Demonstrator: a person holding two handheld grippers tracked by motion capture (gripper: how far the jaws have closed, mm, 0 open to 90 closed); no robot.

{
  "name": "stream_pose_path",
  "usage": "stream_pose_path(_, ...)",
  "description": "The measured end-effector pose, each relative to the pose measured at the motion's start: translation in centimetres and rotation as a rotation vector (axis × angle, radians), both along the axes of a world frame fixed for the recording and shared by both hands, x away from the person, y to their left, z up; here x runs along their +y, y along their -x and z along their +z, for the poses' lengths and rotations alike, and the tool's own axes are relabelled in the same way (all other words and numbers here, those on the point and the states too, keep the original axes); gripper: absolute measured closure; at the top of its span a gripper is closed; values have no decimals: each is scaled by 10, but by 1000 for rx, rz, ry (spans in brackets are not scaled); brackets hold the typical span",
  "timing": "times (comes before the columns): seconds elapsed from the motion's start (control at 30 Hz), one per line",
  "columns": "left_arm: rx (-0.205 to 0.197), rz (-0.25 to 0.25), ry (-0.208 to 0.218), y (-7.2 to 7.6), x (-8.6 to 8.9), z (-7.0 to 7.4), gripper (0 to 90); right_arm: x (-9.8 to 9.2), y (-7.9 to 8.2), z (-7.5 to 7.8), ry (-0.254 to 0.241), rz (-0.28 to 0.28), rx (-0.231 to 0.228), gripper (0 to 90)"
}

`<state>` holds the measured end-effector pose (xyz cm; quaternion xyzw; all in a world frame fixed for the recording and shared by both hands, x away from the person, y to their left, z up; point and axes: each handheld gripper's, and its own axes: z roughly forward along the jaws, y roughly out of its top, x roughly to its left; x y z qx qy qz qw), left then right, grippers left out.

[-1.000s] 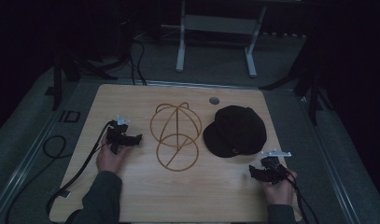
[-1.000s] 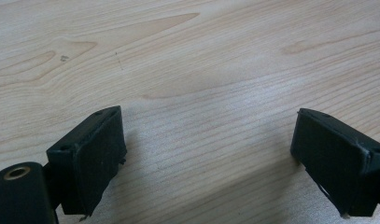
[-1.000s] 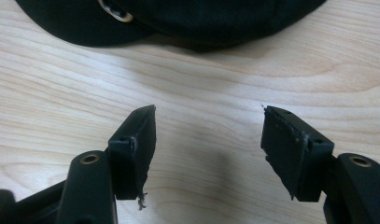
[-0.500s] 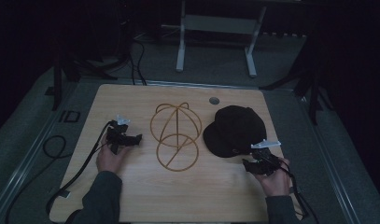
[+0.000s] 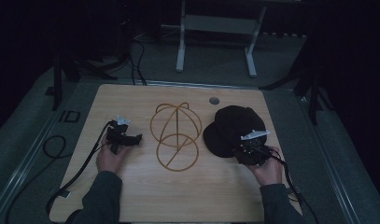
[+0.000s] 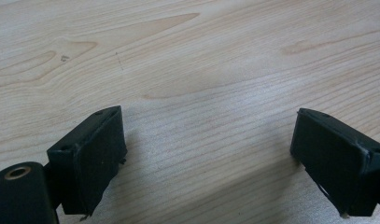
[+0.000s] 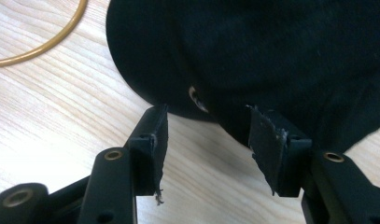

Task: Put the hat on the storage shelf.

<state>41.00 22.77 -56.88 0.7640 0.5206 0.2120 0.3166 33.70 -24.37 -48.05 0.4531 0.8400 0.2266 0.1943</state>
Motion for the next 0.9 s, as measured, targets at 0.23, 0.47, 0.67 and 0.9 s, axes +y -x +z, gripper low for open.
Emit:
stream_pose_path(0.23,0,1,1,0,0,0,98,13,-9,8,16,41,-9,464)
stream_pose_path(0.47,0,0,1,0,0,0,98,25,-19,15,20,68,-17,460)
stream_pose_path(0.67,1,0,0,0,0,0,99,35,-33,20,33,84,-30,430)
stream_pose_path(0.9,1,1,1,0,0,0,100,46,-52,13,84,95,1,382)
